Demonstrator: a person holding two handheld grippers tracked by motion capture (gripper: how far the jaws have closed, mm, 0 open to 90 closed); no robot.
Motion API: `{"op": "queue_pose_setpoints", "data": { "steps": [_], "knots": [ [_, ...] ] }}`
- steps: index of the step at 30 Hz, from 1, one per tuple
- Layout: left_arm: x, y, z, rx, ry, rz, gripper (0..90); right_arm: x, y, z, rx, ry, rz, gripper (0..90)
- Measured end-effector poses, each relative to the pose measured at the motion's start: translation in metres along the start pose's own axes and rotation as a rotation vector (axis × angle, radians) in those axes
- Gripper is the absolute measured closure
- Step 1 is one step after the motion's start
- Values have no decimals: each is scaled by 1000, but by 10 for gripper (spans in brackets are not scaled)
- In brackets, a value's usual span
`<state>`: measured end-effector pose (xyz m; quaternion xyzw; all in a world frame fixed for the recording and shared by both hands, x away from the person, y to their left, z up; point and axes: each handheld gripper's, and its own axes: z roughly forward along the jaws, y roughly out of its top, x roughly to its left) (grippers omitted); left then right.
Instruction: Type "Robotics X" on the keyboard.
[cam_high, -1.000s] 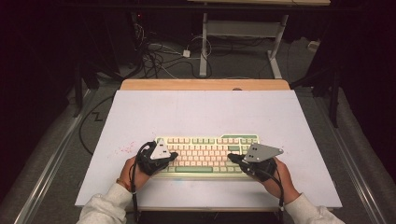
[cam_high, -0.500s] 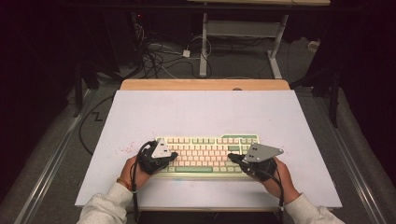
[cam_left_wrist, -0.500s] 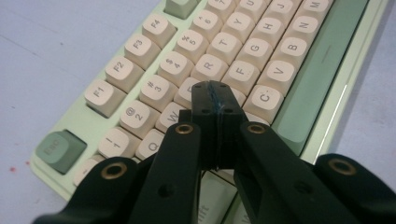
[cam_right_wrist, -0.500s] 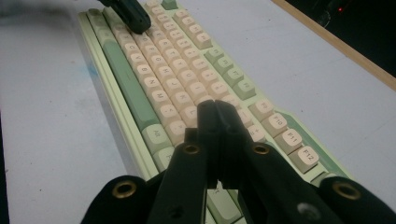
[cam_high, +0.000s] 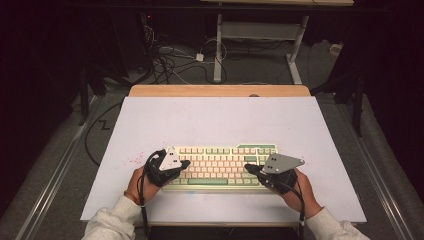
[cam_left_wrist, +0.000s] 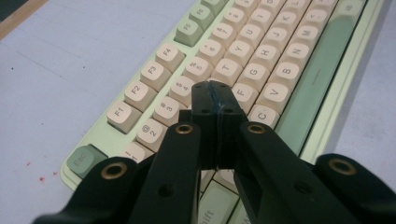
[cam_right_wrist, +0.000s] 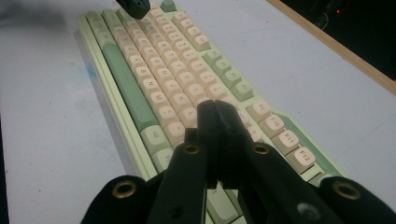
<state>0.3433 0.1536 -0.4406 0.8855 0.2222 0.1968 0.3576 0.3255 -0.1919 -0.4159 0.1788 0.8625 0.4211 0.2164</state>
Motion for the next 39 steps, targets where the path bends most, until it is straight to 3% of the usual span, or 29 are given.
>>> {"op": "queue_pose_setpoints", "data": {
  "steps": [14, 39],
  "knots": [
    [1, 2, -13, -48, 31, 9, 876, 0, 1, -1, -8, -5, -6, 900],
    [0, 2, -20, -73, 48, 10, 876, 1, 0, 1, -4, 3, -2, 900]
  ]
}}
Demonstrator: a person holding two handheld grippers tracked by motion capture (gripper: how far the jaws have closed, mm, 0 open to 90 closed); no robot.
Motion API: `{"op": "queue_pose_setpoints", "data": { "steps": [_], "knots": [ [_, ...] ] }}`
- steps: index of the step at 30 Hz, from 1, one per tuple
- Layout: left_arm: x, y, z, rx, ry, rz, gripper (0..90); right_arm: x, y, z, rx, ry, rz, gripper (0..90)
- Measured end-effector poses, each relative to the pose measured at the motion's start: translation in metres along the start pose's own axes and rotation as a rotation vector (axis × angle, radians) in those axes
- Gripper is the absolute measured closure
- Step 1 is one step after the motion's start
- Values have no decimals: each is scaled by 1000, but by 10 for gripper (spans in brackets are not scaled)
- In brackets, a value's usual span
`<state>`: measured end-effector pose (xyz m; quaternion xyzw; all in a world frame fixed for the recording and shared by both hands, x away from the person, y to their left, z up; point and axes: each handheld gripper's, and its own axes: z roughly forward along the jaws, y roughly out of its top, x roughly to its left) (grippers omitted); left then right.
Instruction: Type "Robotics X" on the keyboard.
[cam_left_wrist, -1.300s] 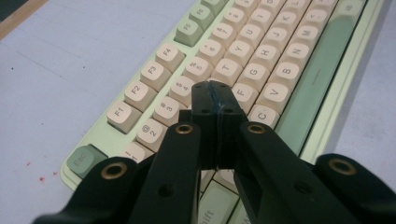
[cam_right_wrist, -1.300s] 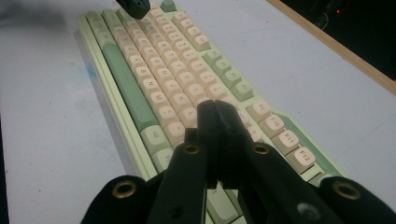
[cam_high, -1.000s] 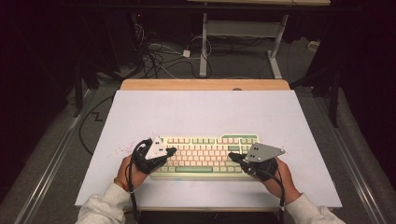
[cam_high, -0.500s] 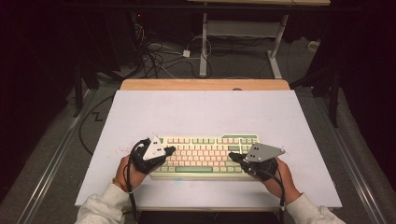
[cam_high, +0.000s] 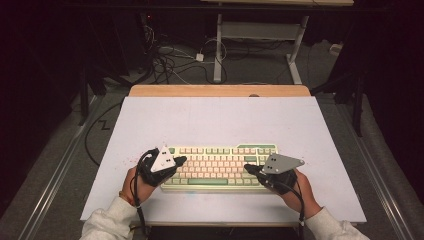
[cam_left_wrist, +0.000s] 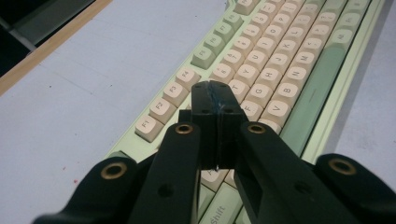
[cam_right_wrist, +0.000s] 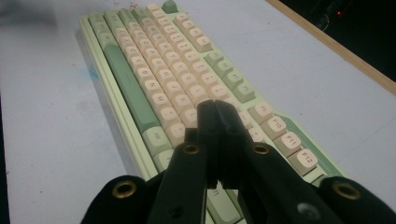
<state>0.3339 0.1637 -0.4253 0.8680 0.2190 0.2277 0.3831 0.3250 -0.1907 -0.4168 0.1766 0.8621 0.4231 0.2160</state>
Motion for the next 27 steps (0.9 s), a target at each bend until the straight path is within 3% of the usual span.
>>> {"op": "queue_pose_setpoints", "data": {
  "steps": [10, 15, 27],
  "knots": [
    [-4, 1, -6, -18, -1, 9, 876, 4, 2, 6, 4, 19, -13, 900],
    [-11, 2, -6, -29, -29, 16, 876, 4, 2, 4, 0, 13, -8, 900],
    [-32, -2, 7, 9, -119, 43, 876, 2, 2, 2, -3, 8, -11, 900]
  ]
}}
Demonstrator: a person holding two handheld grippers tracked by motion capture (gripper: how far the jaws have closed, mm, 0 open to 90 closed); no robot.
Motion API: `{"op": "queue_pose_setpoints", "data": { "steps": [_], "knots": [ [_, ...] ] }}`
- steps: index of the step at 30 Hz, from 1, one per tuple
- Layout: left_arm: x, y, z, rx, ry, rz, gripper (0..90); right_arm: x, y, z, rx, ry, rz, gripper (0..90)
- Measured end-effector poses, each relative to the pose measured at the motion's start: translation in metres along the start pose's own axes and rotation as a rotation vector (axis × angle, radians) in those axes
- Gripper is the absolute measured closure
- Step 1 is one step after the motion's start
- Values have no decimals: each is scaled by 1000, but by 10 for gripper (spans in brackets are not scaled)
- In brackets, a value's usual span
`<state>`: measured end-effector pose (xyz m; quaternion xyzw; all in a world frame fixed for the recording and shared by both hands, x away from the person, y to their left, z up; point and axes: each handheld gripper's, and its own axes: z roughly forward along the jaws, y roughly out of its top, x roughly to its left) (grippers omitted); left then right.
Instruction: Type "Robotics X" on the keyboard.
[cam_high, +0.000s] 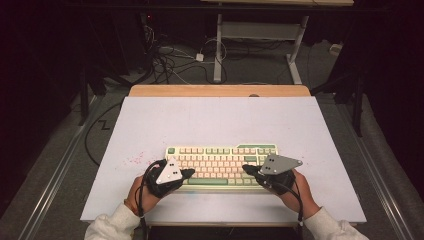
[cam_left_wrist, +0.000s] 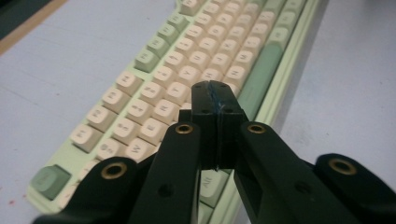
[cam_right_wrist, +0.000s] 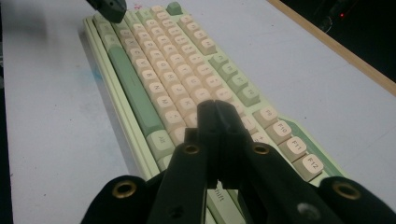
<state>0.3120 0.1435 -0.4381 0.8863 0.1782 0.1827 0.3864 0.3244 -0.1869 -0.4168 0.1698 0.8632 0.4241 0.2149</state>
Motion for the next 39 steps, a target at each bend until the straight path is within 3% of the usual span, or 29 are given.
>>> {"op": "queue_pose_setpoints", "data": {
  "steps": [11, 32, 35, 39],
  "knots": [
    [-7, -1, 14, 46, -41, 17, 876, 0, -1, 1, 5, 3, 2, 900],
    [-1, -5, 28, 108, -40, 19, 876, 0, -1, 1, 14, 6, 2, 900],
    [-1, -3, 27, 103, -38, 25, 877, 0, -1, 1, 14, 5, 3, 900],
    [2, 0, 18, 54, -14, 6, 877, -1, -1, 0, 7, 1, 7, 900]
  ]
}}
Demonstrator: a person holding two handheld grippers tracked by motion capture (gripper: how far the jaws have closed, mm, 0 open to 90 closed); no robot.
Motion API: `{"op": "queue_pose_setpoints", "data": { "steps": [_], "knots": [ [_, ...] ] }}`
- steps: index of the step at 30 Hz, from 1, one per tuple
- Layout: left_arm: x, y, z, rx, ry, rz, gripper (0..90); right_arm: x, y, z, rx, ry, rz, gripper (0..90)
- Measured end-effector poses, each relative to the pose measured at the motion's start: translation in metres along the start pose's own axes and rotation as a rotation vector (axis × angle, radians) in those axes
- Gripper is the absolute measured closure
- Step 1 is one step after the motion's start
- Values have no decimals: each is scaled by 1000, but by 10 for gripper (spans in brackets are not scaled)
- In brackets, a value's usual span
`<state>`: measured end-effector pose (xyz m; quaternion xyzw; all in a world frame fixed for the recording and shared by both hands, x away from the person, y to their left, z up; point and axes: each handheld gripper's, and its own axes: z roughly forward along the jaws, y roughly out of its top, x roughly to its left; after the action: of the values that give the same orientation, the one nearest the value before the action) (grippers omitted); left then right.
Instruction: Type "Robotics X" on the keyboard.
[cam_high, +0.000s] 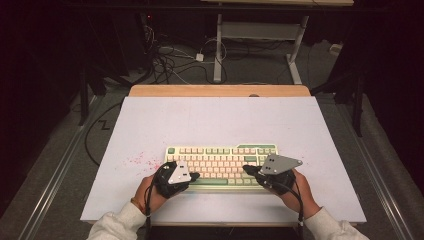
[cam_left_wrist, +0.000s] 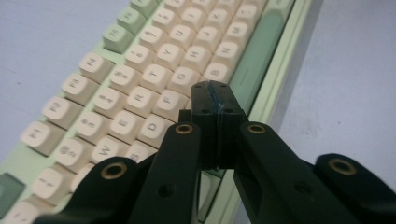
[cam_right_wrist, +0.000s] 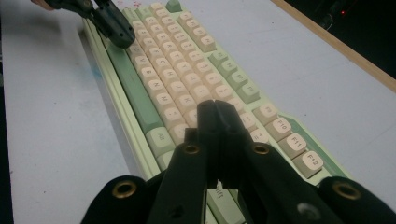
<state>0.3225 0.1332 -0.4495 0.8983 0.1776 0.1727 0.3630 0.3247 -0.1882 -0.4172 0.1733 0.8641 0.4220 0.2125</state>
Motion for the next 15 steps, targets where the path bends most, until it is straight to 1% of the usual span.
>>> {"op": "queue_pose_setpoints", "data": {
  "steps": [2, 15],
  "knots": [
    [2, 0, -4, -13, 4, -7, 876, -1, 0, -1, 0, -2, 0, 900],
    [8, 0, -13, -33, 32, -19, 876, -1, 1, -3, -7, -7, 0, 900]
  ]
}}
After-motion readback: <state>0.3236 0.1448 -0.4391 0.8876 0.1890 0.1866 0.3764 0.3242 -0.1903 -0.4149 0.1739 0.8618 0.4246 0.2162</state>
